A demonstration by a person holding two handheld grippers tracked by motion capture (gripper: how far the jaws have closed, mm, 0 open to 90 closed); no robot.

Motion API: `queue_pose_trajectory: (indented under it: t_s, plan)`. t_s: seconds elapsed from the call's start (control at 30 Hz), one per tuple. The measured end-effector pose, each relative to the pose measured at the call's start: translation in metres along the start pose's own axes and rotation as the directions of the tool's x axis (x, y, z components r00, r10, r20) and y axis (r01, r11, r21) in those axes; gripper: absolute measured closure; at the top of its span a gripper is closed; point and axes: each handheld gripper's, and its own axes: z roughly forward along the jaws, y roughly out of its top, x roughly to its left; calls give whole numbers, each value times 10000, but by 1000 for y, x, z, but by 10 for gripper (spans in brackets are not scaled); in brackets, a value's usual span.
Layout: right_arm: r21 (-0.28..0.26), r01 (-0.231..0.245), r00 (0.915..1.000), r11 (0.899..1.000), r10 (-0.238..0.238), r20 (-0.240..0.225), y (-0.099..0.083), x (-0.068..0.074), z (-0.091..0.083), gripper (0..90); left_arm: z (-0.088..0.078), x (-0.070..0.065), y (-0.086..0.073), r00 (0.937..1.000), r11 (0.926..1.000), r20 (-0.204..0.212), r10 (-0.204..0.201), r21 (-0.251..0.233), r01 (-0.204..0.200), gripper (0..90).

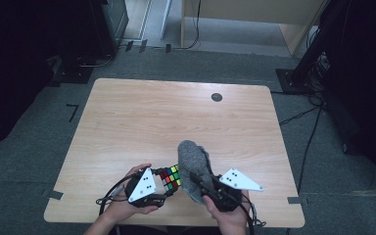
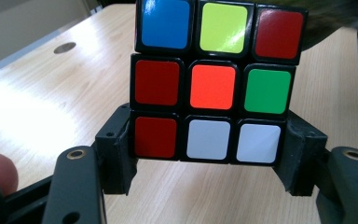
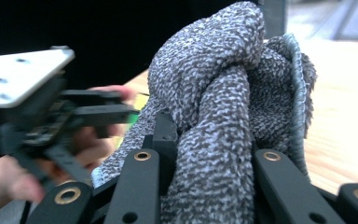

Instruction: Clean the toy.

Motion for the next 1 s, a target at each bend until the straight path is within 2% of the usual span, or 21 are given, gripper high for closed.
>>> queue_pose_trajectory:
  t_s: [0.03, 0.1, 0.13, 0.17, 0.2, 0.27, 0.3, 0.37, 0.43, 0.47, 0.57, 0.6, 0.63, 0.67, 0.73, 0.8, 0.9, 0.93, 1.0]
  plan:
    - [51, 316, 9995, 9995, -315, -98, 1, 7, 2, 727, 0, -1, 1, 10000, 10000, 17, -21, -43, 21, 341]
    - [260, 604, 9982, 9978, -603, -43, -1, 12, 7, 727, -3, -1, 3, 9998, 9998, 178, -13, -177, 17, 341]
    - [241, 436, 9990, 9988, -435, -59, -2, 11, 8, 727, -3, -2, 4, 9999, 9999, 114, 6, -165, -5, 341]
    - [169, 36, 9998, 9999, -33, -171, -3, 6, 8, 727, -4, -1, 4, 9999, 9999, 128, 13, -169, -11, 341]
    - [248, -234, 9997, 9994, 235, -31, -4, 2, 8, 728, -4, -1, 4, 9999, 9998, 149, -13, -185, 15, 341]
    - [341, -327, 9982, 9989, 310, 504, -6, -5, 6, 727, -4, 0, 3, 9999, 9998, 159, -64, -208, 67, 341]
    - [308, -445, 9974, 9985, 426, 585, -6, -8, 5, 726, -4, 1, 3, 9999, 9997, 147, -80, -210, 83, 341]
    - [22, -576, 9976, 9983, 575, 379, -3, -6, 1, 716, -3, 0, 3, 10000, 10000, 81, -12, -73, 13, 341]
    - [-213, -393, 9992, 9990, 392, -35, 0, 2, 0, 712, -2, 0, 2, 9999, 10000, 70, 78, -5, -78, 341]
    - [-265, -137, 9994, 9996, 129, -314, 1, 8, 1, 710, -2, -1, 2, 9999, 10000, 81, 72, -42, -71, 341]
    - [-85, 37, 9995, 10000, -40, -312, -1, 12, 5, 710, -6, 0, 5, 9993, 9990, 358, -64, -432, 79, 341]
    - [-145, -107, 9994, 9998, 102, -344, -3, 9, 6, 711, -7, 0, 5, 9995, 9991, 331, -13, -432, 27, 341]
    - [-178, -368, 9989, 9992, 363, -286, -5, 4, 6, 711, -7, 0, 4, 9994, 9992, 332, -17, -406, 30, 341]
    - [-31, -363, 9992, 9993, 363, 180, -6, 0, 6, 713, -7, 1, 3, 9995, 9993, 326, -10, -379, 23, 341]
    - [114, -240, 9968, 9996, 230, 767, -8, -5, 6, 714, -6, 2, 3, 9995, 9992, 323, -71, -380, 83, 341]
    - [-107, -598, 9968, 9982, 603, 527, -6, -7, 2, 698, -4, 0, 3, 9998, 9996, 184, 48, -282, -43, 341]
    - [-262, -272, 9996, 9993, 269, -110, -2, 7, 3, 674, -3, -3, 3, 9997, 9996, 217, 137, -241, -132, 341]
    - [-246, -152, 9997, 9996, 147, -217, -2, 11, 4, 667, -3, -3, 4, 9996, 9994, 256, 109, -322, -100, 341]
    - [-254, -63, 9999, 9997, 59, -137, -3, 13, 7, 628, -5, -2, 4, 9995, 9990, 306, 44, -437, -31, 341]
